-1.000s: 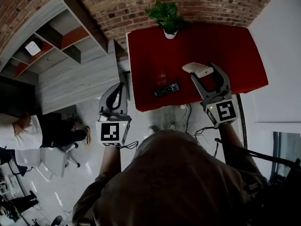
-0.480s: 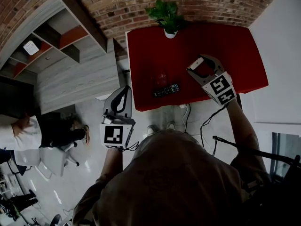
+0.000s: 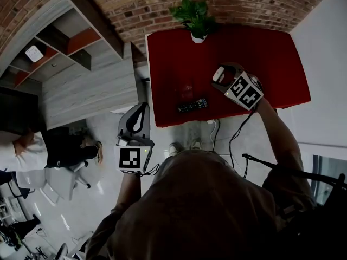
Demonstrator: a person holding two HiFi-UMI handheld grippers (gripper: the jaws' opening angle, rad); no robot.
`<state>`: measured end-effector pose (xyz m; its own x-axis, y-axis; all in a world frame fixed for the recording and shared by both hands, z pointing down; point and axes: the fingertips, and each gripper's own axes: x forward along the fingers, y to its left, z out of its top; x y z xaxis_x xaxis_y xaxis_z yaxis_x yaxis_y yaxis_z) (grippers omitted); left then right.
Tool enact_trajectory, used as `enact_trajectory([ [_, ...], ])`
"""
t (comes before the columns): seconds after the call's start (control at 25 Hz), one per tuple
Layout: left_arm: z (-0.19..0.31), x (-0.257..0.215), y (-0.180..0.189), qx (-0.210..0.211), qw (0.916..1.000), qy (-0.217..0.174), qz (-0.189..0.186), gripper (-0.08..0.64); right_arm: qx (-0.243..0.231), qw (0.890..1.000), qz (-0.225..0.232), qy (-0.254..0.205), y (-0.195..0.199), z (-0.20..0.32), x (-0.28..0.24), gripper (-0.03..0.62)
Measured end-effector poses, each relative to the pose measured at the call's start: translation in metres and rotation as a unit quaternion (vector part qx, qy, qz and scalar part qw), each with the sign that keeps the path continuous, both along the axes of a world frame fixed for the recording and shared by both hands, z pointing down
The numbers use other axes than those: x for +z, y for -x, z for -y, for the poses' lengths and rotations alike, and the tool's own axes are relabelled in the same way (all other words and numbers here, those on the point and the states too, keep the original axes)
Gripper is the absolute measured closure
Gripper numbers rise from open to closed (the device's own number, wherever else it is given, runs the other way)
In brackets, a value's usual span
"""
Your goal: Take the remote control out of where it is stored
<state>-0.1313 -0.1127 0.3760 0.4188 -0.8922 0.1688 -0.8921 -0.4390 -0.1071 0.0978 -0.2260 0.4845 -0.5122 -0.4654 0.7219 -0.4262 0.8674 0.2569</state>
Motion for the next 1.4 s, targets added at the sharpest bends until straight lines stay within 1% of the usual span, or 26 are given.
enact_trajectory([
  [0.16,0.004,0.004,0.001,-0.004,1.0,0.007,-0.002,0.551,-0.009,0.999,-0.027,0.036,0.001,0.006,0.025,0.302],
  [0.32,0.008,0.007,0.001,-0.005,0.9999,0.012,-0.001,0.551,-0.022,0.997,-0.046,0.059,0.005,0.015,0.05,0.302],
  [0.56,0.01,0.011,0.002,-0.008,0.9998,0.02,0.001,0.551,-0.034,0.991,-0.077,0.101,0.004,0.023,0.091,0.302],
  [0.76,0.011,0.014,0.002,-0.013,0.9995,0.027,0.004,0.551,-0.042,0.984,-0.11,0.137,-0.001,0.028,0.126,0.302],
  [0.96,0.009,0.018,0.004,-0.018,0.9991,0.037,0.008,0.551,-0.047,0.972,-0.151,0.172,-0.005,0.029,0.162,0.302],
  [1.16,0.005,0.021,0.007,-0.027,0.9986,0.044,0.008,0.551,-0.049,0.965,-0.165,0.197,-0.001,0.026,0.184,0.302],
  [1.32,0.003,0.019,0.008,-0.034,0.9984,0.046,0.0,0.551,-0.05,0.961,-0.164,0.215,0.005,0.022,0.197,0.302],
  [1.4,0.0,0.021,0.009,-0.036,0.9982,0.048,0.004,0.551,-0.044,0.959,-0.175,0.219,0.0,0.024,0.206,0.302],
])
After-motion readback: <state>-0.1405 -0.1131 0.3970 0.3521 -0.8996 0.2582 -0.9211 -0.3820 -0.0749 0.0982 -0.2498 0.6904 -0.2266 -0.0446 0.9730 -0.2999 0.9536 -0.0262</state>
